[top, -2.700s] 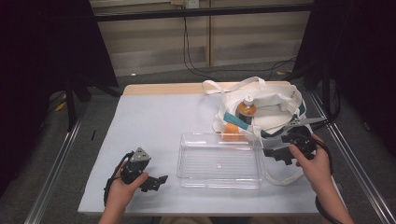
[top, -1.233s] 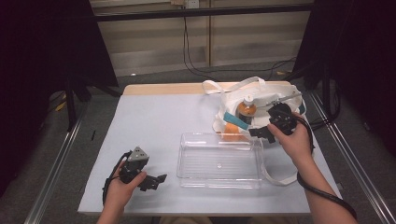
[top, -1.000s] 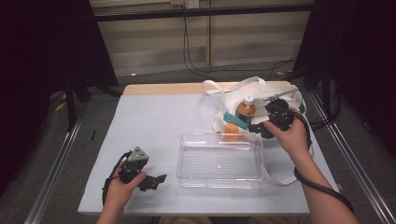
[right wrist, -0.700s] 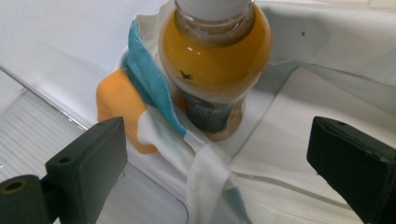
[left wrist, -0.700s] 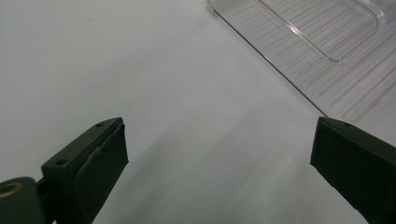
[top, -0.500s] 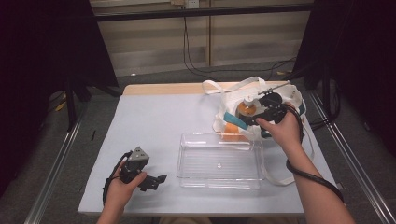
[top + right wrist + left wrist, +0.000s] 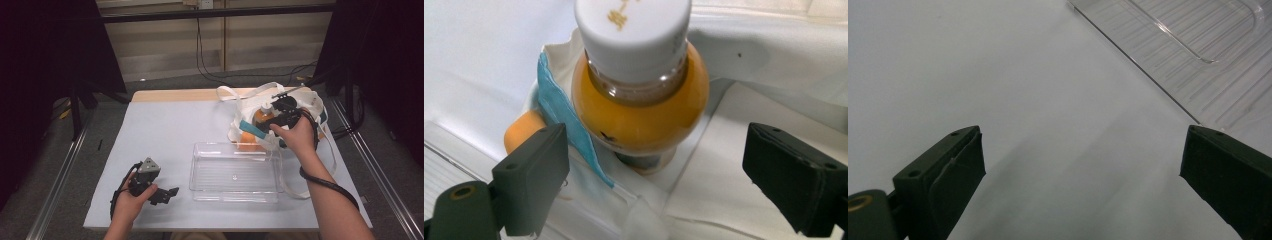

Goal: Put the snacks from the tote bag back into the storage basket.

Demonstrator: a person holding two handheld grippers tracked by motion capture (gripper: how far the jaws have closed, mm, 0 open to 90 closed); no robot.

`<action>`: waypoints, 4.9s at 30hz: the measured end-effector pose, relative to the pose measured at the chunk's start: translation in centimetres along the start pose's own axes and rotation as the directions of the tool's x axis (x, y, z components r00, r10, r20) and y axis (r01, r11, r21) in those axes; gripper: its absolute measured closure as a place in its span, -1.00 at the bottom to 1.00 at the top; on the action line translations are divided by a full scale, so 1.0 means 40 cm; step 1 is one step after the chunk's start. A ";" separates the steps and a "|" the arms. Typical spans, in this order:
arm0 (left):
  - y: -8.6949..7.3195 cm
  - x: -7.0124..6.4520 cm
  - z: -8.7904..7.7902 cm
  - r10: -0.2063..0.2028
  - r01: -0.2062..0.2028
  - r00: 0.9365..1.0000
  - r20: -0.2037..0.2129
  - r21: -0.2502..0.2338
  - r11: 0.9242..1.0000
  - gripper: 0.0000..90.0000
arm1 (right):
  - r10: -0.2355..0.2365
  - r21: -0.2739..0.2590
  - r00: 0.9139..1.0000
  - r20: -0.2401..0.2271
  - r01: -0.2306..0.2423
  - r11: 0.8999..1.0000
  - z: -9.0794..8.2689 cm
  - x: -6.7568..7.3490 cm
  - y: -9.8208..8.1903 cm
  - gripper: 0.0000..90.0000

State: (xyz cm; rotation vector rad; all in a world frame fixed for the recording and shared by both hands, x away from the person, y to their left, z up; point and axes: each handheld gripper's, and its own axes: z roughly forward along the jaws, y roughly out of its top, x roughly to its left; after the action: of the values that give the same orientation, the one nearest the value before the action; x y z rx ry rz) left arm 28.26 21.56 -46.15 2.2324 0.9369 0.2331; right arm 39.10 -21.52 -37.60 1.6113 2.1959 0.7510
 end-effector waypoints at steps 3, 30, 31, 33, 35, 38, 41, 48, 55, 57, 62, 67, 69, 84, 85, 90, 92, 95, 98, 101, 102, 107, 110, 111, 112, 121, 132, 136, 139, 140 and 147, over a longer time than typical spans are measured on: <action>0.001 0.000 -0.001 0.006 -0.006 1.000 0.008 0.015 1.000 -0.91 | -0.009 -0.004 1.000 -0.005 0.009 1.000 0.005 0.007 0.008 -0.74; -0.001 0.002 0.003 0.011 -0.011 1.000 0.015 0.017 1.000 -0.91 | 0.024 0.054 0.999 0.037 -0.026 0.998 0.056 0.045 0.064 -0.58; -0.001 0.002 0.003 0.012 -0.012 1.000 0.015 0.016 1.000 -0.91 | 0.024 0.058 0.999 0.040 -0.026 0.998 0.058 0.045 0.064 -0.58; -0.001 0.003 0.003 0.018 -0.018 1.000 0.013 0.014 1.000 -0.91 | 0.020 0.056 0.999 0.046 -0.023 0.998 0.061 0.044 0.065 -0.56; -0.001 0.001 0.003 0.006 -0.006 1.000 0.013 0.014 1.000 -0.91 | 0.036 0.059 0.998 0.051 -0.039 0.998 0.060 0.042 0.066 -0.54; -0.001 0.000 0.004 0.007 -0.007 1.000 0.014 0.012 1.000 -0.91 | 0.044 0.061 0.997 0.057 -0.047 0.997 0.061 0.038 0.069 -0.51; 0.000 0.000 0.005 0.011 -0.011 1.000 0.013 0.019 1.000 -0.91 | 0.055 0.063 0.997 0.062 -0.059 0.996 0.062 0.038 0.071 -0.49; 0.000 -0.001 0.005 0.011 -0.011 1.000 0.014 0.023 1.000 -0.91 | 0.056 0.081 0.996 0.069 -0.062 0.995 0.070 0.040 0.074 -0.46; 0.000 -0.001 0.006 0.010 -0.010 1.000 0.012 0.024 1.000 -0.91 | 0.062 0.089 0.995 0.074 -0.068 0.994 0.076 0.041 0.076 -0.41; 0.000 -0.001 0.006 0.007 -0.008 1.000 0.014 0.016 1.000 -0.91 | 0.073 0.089 0.994 0.078 -0.080 0.993 0.077 0.041 0.077 -0.36; 0.000 0.000 0.005 0.008 -0.008 1.000 0.011 0.025 1.000 -0.91 | 0.082 0.096 0.994 0.070 -0.088 0.991 0.078 0.040 0.079 -0.35; 0.000 0.000 0.004 0.008 -0.008 1.000 0.012 0.024 1.000 -0.91 | 0.074 0.103 0.994 0.077 -0.081 0.991 0.077 0.039 0.080 -0.34; 0.000 0.000 0.003 0.007 -0.007 1.000 0.011 0.018 1.000 -0.91 | 0.077 0.110 0.994 0.080 -0.086 0.990 0.076 0.041 0.081 -0.34; 0.001 0.003 0.004 0.014 -0.014 1.000 0.011 0.021 1.000 -0.91 | 0.066 0.198 0.995 0.075 -0.080 0.977 0.067 0.039 0.096 -0.33; 0.000 0.003 0.004 0.018 -0.018 1.000 0.008 0.023 1.000 -0.91 | 0.070 0.203 0.995 0.078 -0.084 0.975 0.066 0.037 0.097 -0.33; 0.001 0.001 0.006 0.009 -0.009 1.000 0.008 0.021 1.000 -0.91 | 0.081 0.218 0.995 0.061 -0.092 0.972 0.060 0.021 0.096 -0.32; 0.001 0.001 0.006 0.011 -0.011 1.000 0.009 0.025 1.000 -0.91 | 0.081 0.221 0.995 0.062 -0.093 0.971 0.055 0.018 0.098 -0.32; 0.002 0.002 0.006 0.019 -0.020 1.000 0.017 0.027 0.999 -0.91 | 0.077 0.233 0.995 0.058 -0.089 0.968 0.047 0.012 0.102 -0.32; 0.003 0.001 0.007 0.019 -0.019 1.000 0.015 0.022 1.000 -0.91 | 0.071 0.234 0.996 0.053 -0.082 0.969 0.036 0.010 0.108 -0.32; 0.004 0.000 0.007 0.018 -0.018 1.000 0.014 0.022 1.000 -0.91 | 0.061 0.238 0.997 0.053 -0.072 0.969 0.023 0.007 0.116 -0.32; 0.003 0.000 0.007 0.019 -0.019 1.000 0.018 0.018 1.000 -0.91 | 0.068 0.235 0.996 0.049 -0.078 0.969 0.018 0.007 0.119 -0.32; 0.004 0.000 0.003 0.017 -0.017 1.000 0.013 0.023 1.000 -0.91 | 0.066 0.243 0.997 0.050 -0.076 0.967 -0.005 -0.004 0.130 -0.32; 0.004 0.000 0.004 0.014 -0.015 1.000 0.013 0.020 1.000 -0.91 | 0.067 0.249 0.996 0.055 -0.079 0.965 -0.018 -0.009 0.135 -0.33; 0.004 0.000 0.004 0.017 -0.018 1.000 0.009 0.012 1.000 -0.91 | 0.065 0.252 0.996 0.057 -0.078 0.965 -0.022 -0.011 0.137 -0.32; 0.004 -0.002 0.004 0.011 -0.011 1.000 0.013 0.008 1.000 -0.92 | 0.063 0.254 0.996 0.056 -0.075 0.964 -0.026 -0.013 0.138 -0.32; 0.007 -0.001 0.001 0.021 -0.021 1.000 0.018 0.023 1.000 -0.92 | 0.046 0.278 0.998 0.048 -0.058 0.959 -0.055 -0.015 0.149 -0.33; 0.006 0.001 -0.002 0.014 -0.014 1.000 0.017 0.019 1.000 -0.92 | 0.033 0.282 0.998 0.046 -0.045 0.958 -0.098 -0.019 0.171 -0.33; 0.006 0.001 -0.002 0.015 -0.015 1.000 0.026 0.014 1.000 -0.92 | 0.031 0.290 0.998 0.049 -0.044 0.956 -0.112 -0.018 0.178 -0.33; 0.006 0.002 -0.004 0.012 -0.013 1.000 0.023 0.018 1.000 -0.92 | 0.029 0.290 0.998 0.047 -0.041 0.956 -0.122 -0.018 0.182 -0.33; 0.006 0.002 -0.005 0.011 -0.012 1.000 0.018 0.017 1.000 -0.92 | 0.036 0.290 0.998 0.049 -0.048 0.956 -0.126 -0.017 0.183 -0.33; 0.006 0.003 -0.006 0.009 -0.010 1.000 0.019 0.019 1.000 -0.92 | 0.033 0.290 0.999 0.042 -0.044 0.956 -0.154 -0.018 0.193 -0.33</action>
State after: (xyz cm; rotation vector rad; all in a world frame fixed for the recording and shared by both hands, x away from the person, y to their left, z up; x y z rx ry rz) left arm 28.37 21.67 -45.82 2.2531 0.9225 0.2084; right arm 42.07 -21.84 -28.16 1.7916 2.3413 0.4167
